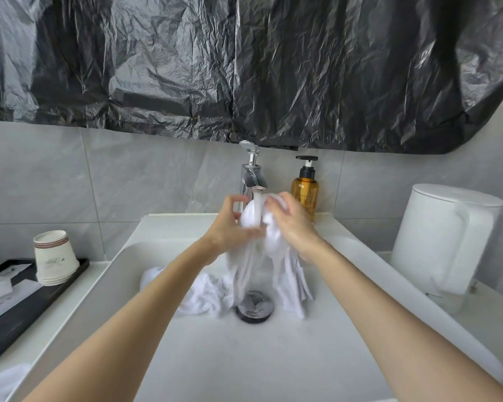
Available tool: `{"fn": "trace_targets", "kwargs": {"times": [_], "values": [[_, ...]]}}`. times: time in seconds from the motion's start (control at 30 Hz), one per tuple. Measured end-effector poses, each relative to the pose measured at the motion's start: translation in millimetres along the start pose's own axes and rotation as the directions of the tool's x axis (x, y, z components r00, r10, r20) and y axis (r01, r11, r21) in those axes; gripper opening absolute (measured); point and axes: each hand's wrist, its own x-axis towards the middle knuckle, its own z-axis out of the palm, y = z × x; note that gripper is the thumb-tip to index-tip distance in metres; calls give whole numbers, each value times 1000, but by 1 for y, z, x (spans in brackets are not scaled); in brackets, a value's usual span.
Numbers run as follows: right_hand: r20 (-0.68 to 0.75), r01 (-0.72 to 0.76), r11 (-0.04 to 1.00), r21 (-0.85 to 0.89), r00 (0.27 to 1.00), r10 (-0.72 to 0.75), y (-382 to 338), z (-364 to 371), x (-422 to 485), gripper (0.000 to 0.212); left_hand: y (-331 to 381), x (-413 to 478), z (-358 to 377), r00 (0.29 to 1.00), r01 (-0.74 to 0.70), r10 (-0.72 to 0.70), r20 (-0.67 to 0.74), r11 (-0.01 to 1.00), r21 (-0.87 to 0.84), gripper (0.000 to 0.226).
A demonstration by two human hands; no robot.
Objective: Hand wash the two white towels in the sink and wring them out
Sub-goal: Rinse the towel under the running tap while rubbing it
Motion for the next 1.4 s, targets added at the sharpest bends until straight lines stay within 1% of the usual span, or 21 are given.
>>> {"fn": "trace_targets", "kwargs": {"times": [0.07,0.13,0.17,0.3,0.37,0.47,0.53,0.63,0.67,0.7,0.77,0.8,0.87,0.93,1.0,1.13,1.17,1.23,1.3,1.37,1.4], "values": [[-107,-152,969,193,979,174,4,-5,5,19,1,-8,4,997,-32,31,67,999,20,52],[-80,-281,897,342,942,326,5,-4,6,22,2,-15,14,995,-88,89,38,995,-46,46],[-40,-298,891,341,943,331,5,0,3,23,1,-14,20,995,-102,102,-2,990,-93,46],[73,-109,984,138,992,99,-3,24,-11,21,-4,-5,32,988,-27,-3,-155,981,-190,51],[9,-45,998,40,999,44,-1,35,-12,18,-3,-4,33,979,-29,-14,-205,978,-206,54],[-142,8,997,-77,990,-19,-2,42,-17,33,-3,-3,35,942,-6,-44,-332,989,-147,43],[-176,27,987,-159,983,-55,-5,40,-18,41,-1,-3,36,929,47,-88,-360,991,-122,47],[-205,106,890,-443,955,-216,-8,35,-15,45,7,-4,30,931,110,-110,-347,994,-22,49],[-168,166,814,-557,937,-306,-11,34,-14,41,8,-4,27,930,144,-123,-348,989,33,48],[-100,170,804,-570,957,-273,-16,31,-16,34,11,-4,25,929,179,-140,-343,980,83,47],[16,258,723,-641,946,-323,-9,24,-15,23,12,-3,20,932,224,-154,-327,956,188,46],[113,298,745,-596,951,-289,-11,18,-17,22,11,-3,18,938,234,-153,-311,941,243,47],[200,363,766,-530,932,-303,-10,7,-17,31,8,-3,11,953,222,-147,-264,934,281,53],[289,259,857,-445,948,-136,-3,-2,-13,29,6,-2,4,967,194,-151,-207,960,203,55],[329,195,883,-427,943,-49,4,-8,-11,34,6,-1,-3,966,193,-182,-182,980,43,51],[427,53,926,-375,896,121,16,-11,-9,85,10,2,-19,921,219,-311,-235,911,-348,46],[440,55,912,-407,887,142,18,-10,-8,85,10,2,-23,909,218,-339,-242,882,-418,47],[412,37,903,-428,898,158,17,-10,-5,67,10,1,-31,890,196,-351,-291,870,-452,40],[386,-59,941,-333,902,193,7,-10,-3,59,6,1,-37,869,181,-298,-394,934,-308,36],[377,-215,965,-150,890,256,-1,-8,0,64,-2,3,-39,889,208,-166,-427,977,54,39],[382,-267,962,-49,885,265,-2,-6,1,68,-3,3,-37,916,182,-77,-394,954,237,42]]}}
